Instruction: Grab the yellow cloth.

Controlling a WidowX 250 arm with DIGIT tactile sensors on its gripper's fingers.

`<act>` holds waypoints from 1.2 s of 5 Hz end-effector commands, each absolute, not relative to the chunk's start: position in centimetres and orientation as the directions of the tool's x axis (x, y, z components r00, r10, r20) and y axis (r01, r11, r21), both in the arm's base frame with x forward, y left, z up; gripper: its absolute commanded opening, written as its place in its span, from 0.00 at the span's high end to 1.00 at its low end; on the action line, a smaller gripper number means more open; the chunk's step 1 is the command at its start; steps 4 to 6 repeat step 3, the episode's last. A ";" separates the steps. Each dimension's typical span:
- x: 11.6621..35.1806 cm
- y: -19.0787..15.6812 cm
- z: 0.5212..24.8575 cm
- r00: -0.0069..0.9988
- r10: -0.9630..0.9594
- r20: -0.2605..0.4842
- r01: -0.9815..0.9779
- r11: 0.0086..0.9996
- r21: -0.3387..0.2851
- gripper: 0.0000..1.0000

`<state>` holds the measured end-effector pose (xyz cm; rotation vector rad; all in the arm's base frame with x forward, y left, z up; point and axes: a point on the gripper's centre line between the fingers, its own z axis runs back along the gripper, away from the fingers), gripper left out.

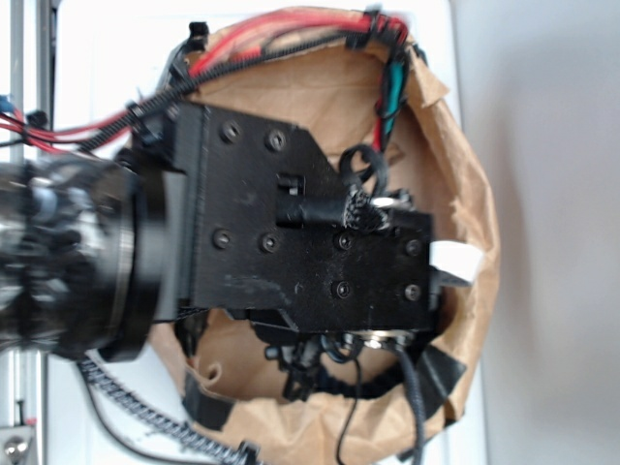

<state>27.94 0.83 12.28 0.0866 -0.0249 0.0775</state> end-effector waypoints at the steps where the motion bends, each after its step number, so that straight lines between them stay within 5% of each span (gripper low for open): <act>1: 27.0 1.9 21.8 0.973 0.088 0.214 -0.094 0.995 0.019 1.00; 2: 26.5 1.9 22.7 0.957 0.110 0.270 -0.109 0.994 -0.019 1.00; 3: 26.6 1.7 22.2 0.957 0.110 0.268 -0.124 0.992 0.035 1.00; 6: 26.6 1.7 22.2 0.957 0.110 0.268 -0.124 0.992 0.035 1.00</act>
